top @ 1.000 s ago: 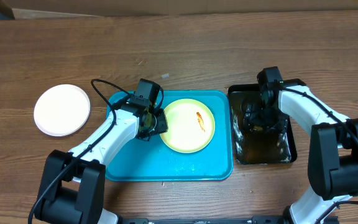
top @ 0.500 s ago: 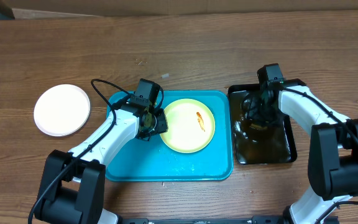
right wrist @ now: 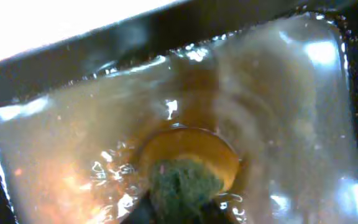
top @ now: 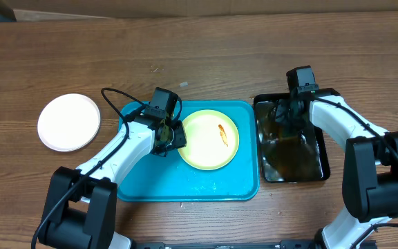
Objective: Clean dirty plates on tray and stack at the side
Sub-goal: 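Rub the sponge in the water of the black tray with the right gripper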
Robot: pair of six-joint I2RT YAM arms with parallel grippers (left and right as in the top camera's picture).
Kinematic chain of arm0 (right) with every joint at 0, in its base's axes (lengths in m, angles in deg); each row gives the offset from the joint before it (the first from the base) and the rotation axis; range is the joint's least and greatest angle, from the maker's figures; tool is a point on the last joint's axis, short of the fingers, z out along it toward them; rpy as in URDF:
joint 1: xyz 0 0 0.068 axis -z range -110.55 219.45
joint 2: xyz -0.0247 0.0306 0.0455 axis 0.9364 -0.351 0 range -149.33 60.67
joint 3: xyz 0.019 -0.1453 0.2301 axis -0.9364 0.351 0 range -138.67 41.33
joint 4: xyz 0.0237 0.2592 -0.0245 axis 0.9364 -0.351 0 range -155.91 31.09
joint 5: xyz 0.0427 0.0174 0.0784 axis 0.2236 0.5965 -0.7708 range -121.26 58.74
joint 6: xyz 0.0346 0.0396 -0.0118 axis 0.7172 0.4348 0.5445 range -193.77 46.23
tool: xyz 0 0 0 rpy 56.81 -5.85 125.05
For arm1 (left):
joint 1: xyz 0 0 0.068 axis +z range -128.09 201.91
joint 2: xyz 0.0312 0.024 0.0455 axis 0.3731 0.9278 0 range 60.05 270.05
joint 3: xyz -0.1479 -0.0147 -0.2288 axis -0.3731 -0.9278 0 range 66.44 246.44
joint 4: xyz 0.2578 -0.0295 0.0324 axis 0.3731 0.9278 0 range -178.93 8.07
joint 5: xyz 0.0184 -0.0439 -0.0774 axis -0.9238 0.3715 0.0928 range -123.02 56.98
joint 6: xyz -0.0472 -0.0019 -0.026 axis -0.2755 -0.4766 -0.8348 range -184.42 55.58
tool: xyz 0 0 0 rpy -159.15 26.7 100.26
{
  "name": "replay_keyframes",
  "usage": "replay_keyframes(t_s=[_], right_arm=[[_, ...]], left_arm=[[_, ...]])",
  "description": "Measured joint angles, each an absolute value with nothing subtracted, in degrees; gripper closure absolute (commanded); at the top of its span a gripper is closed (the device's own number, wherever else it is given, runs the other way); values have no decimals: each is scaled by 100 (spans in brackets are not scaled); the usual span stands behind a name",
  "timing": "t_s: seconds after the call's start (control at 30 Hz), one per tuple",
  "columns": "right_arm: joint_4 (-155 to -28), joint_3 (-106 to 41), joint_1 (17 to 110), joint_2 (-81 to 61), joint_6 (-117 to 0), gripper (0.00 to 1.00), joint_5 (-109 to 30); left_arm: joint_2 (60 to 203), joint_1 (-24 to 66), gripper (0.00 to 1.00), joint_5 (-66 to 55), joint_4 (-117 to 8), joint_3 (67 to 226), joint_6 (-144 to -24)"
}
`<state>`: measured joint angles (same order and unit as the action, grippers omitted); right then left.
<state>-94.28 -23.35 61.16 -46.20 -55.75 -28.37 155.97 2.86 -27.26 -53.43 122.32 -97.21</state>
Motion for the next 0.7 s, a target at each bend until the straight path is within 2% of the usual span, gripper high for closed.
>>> replay_keyframes(t_s=[0.03, 0.1, 0.2, 0.27, 0.37, 0.4, 0.43, 0.6, 0.7], right_arm=[[-9406, -2335, 6116, -4620, -5582, 19, -2837], [-9419, -2335, 6116, -4620, -5584, 18, -2837], [-9612, -2338, 6116, -4620, -5601, 20, -2834], [-9833, -2338, 6116, -4620, -5603, 26, -2832], [-10104, -2346, 6116, -4620, -5614, 65, -2824], [-10226, -2351, 6116, -4620, -5641, 76, -2837], [-10322, -2353, 6116, -4620, -5643, 80, -2828], [-10877, -2362, 6116, -4620, -5603, 79, -2834], [-11255, -2381, 6116, -4620, -5616, 68, -2852]], left_arm=[[15597, 286, 59, -2726, -5343, 12232, -9721], [15597, 286, 59, -2726, -5343, 12232, -9721], [15597, 286, 58, -2726, -5341, 12232, -9721], [15597, 286, 59, -2726, -5338, 12232, -9721], [15597, 286, 59, -2726, -5338, 12232, -9721], [15597, 286, 59, -2726, -5341, 12232, -9721], [15597, 286, 59, -2726, -5341, 12232, -9721], [15597, 286, 59, -2726, -5343, 12232, -9721], [15597, 286, 59, -2726, -5343, 12232, -9721]])
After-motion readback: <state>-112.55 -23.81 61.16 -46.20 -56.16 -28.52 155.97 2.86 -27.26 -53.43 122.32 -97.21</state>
